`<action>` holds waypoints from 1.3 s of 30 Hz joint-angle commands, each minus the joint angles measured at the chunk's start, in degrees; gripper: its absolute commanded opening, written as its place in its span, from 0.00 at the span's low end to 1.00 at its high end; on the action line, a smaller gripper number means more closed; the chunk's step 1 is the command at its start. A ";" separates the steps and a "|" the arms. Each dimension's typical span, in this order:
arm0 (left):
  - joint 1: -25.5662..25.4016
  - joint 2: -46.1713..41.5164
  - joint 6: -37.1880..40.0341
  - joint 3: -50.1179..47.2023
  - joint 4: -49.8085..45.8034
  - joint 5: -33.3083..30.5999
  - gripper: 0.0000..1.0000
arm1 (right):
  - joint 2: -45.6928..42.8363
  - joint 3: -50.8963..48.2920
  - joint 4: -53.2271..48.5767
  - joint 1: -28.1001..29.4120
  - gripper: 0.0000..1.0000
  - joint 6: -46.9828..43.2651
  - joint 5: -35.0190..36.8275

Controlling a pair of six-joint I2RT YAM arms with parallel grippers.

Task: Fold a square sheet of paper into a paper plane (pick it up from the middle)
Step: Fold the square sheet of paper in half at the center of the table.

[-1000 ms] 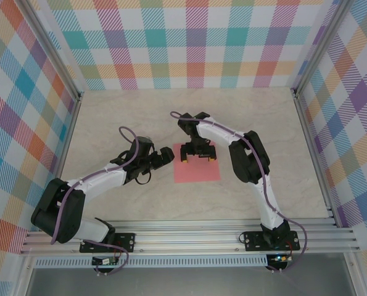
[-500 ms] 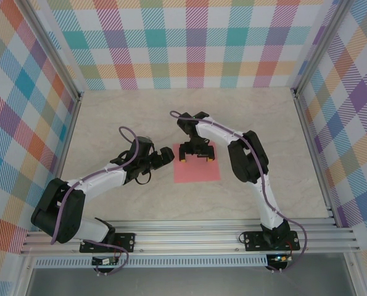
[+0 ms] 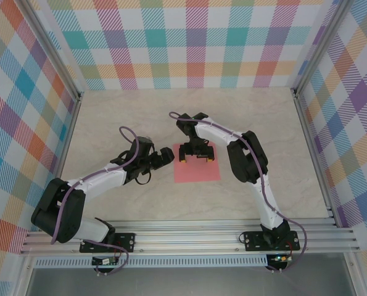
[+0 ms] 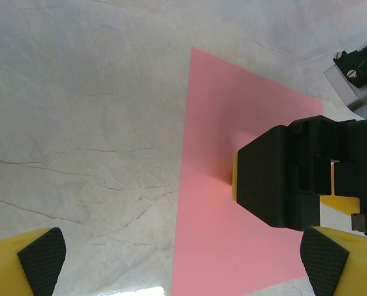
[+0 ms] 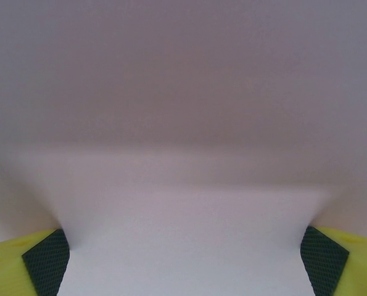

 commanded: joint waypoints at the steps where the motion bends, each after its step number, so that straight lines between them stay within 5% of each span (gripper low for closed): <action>1: -0.84 0.46 1.14 1.15 -1.18 0.20 1.00 | 4.45 -2.79 -1.30 0.71 0.96 0.80 0.43; 11: -0.84 0.22 1.29 1.11 -1.65 0.22 1.00 | 3.74 -2.66 -0.47 0.63 0.87 -0.08 -0.77; 28: -0.84 -0.26 1.31 1.38 -2.15 0.29 1.00 | 1.97 -3.48 0.91 0.13 0.85 -1.04 -1.71; 33: -0.84 -0.24 1.25 1.55 -2.15 0.28 1.00 | 0.10 -2.86 1.99 0.02 0.78 -1.75 -2.25; 39: -0.84 -0.19 1.35 1.74 -2.32 0.30 1.00 | -1.60 -2.30 2.43 -0.41 0.59 -2.58 -1.85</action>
